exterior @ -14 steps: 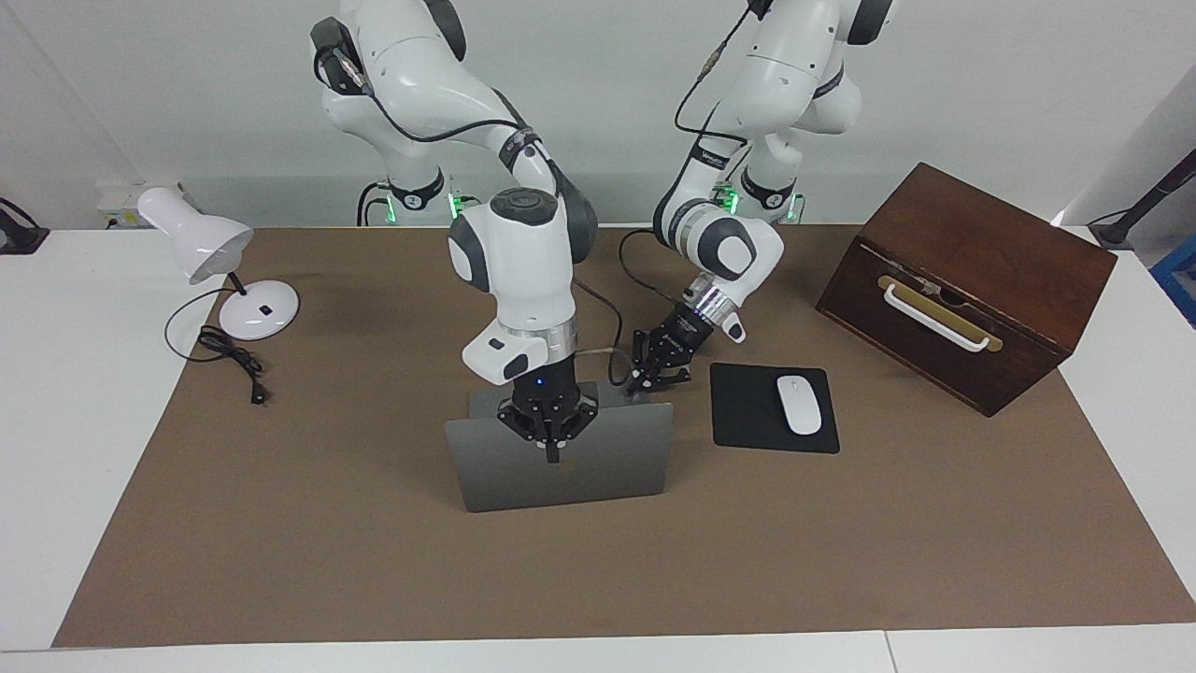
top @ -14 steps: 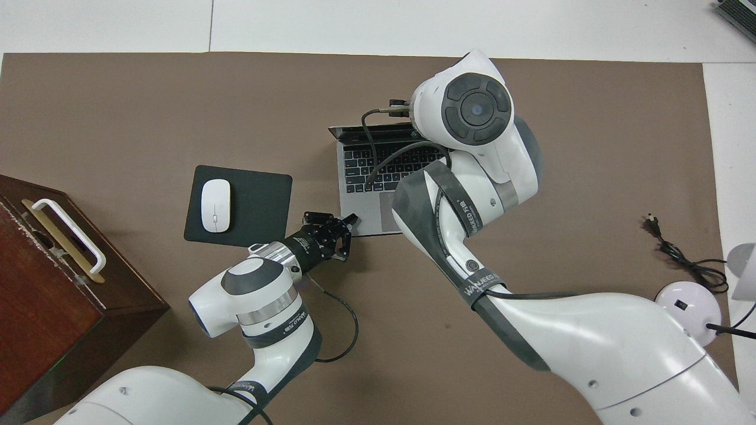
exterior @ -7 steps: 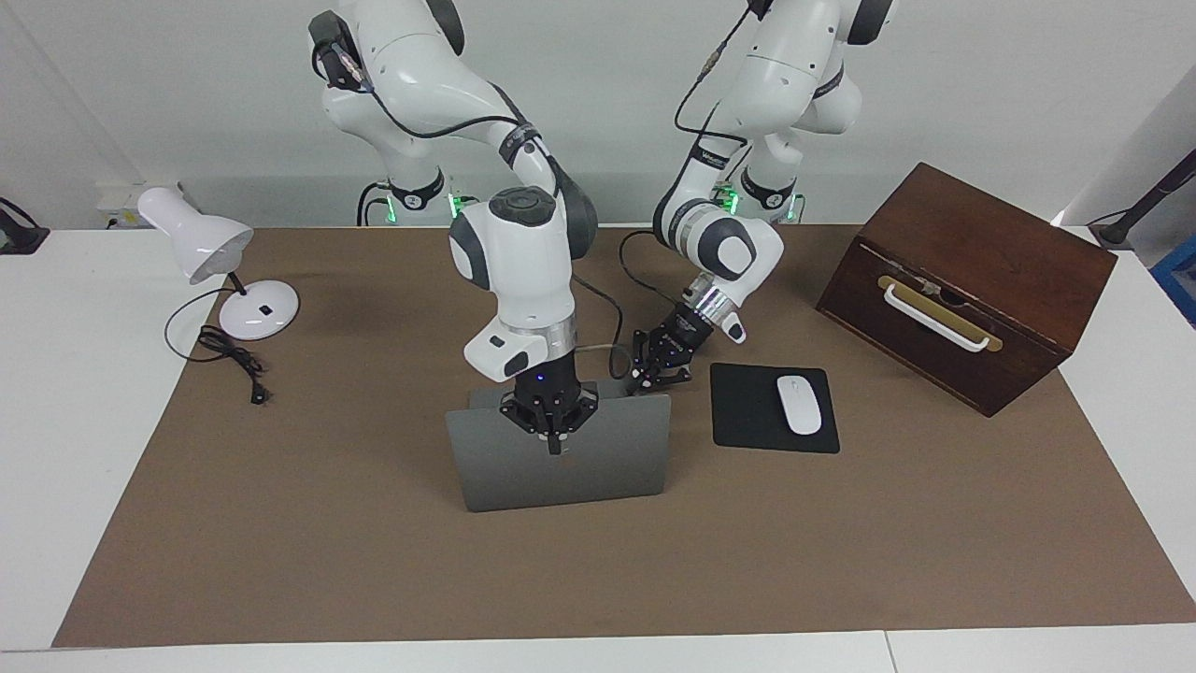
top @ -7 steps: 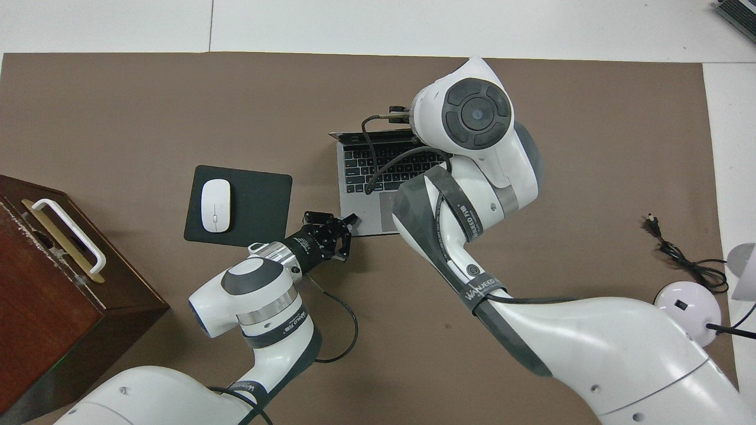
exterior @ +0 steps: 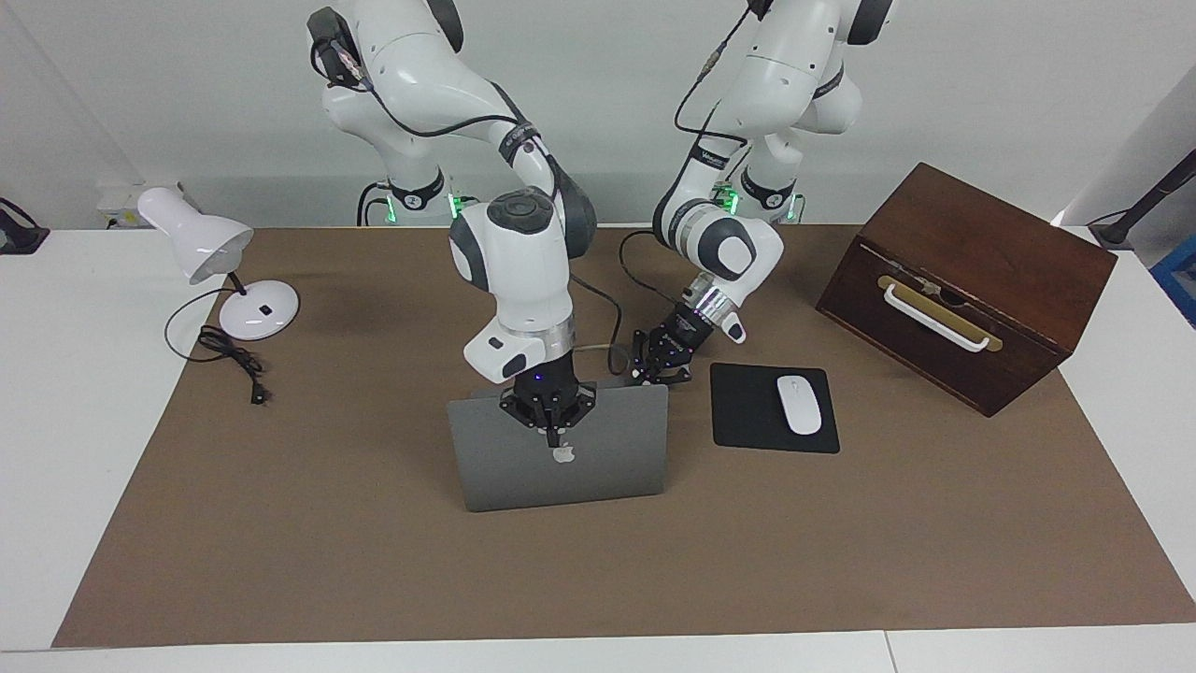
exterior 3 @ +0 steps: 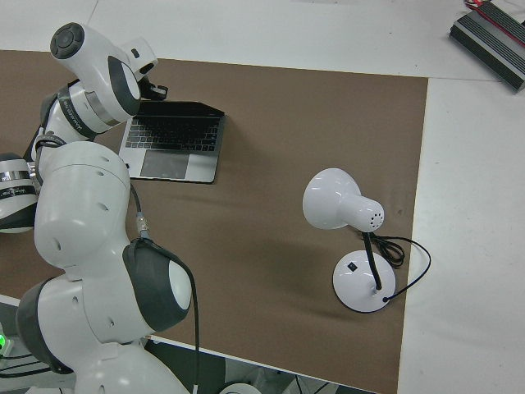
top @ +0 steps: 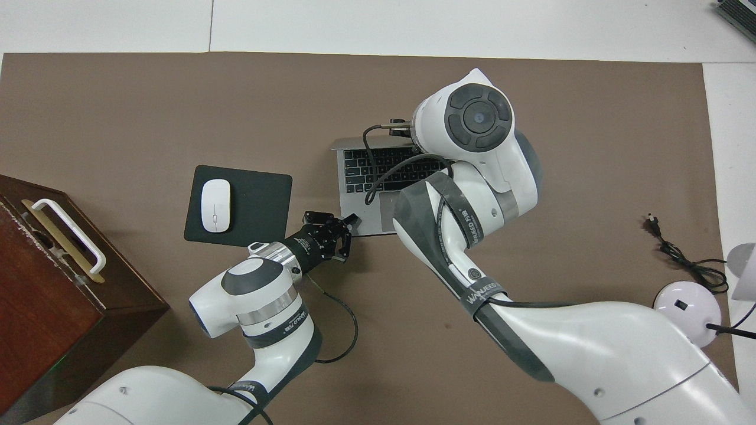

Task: Close laptop with both arms
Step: 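Push the laptop screen down toward the keyboard with the right gripper, then press the lowered laptop lid fully shut with the right gripper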

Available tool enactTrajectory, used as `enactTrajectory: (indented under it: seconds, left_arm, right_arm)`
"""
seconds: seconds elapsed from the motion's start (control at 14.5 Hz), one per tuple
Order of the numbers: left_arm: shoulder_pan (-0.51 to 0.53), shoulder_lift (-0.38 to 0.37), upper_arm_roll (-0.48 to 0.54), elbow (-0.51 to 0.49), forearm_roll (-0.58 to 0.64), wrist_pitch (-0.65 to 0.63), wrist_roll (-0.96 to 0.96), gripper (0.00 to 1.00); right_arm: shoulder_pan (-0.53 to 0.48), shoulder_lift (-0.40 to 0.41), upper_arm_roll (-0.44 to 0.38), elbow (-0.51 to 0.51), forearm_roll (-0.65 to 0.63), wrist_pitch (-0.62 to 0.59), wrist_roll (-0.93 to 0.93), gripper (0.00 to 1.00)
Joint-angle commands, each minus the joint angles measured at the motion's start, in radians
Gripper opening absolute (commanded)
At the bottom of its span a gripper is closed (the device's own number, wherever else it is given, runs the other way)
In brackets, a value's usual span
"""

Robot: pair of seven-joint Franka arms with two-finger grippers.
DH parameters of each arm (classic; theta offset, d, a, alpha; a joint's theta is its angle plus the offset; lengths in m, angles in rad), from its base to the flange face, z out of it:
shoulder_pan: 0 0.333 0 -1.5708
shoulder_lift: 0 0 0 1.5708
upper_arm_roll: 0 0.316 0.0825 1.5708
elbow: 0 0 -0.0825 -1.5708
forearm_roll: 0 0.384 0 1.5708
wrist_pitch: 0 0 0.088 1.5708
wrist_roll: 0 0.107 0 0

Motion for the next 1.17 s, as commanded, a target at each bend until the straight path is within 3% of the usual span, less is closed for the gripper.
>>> enactTrajectory:
  seconds: [0.0, 0.35, 1.1]
  left_arm:
    - [-0.002, 0.024, 0.012, -0.004, -0.024, -0.011, 0.043, 0.0]
    - [0.001, 0.024, 0.012, -0.01, -0.024, -0.014, 0.071, 0.0]
    - [0.005, 0.024, 0.016, -0.027, -0.024, -0.017, 0.103, 0.0]
  right_arm:
    - [-0.005, -0.037, 0.01, -0.046, 0.014, -0.032, 0.024, 0.0]
    - [-0.005, -0.039, 0.008, -0.049, 0.08, -0.06, 0.024, 0.0]
    - [-0.004, -0.023, 0.008, -0.089, 0.082, -0.04, 0.026, 0.0]
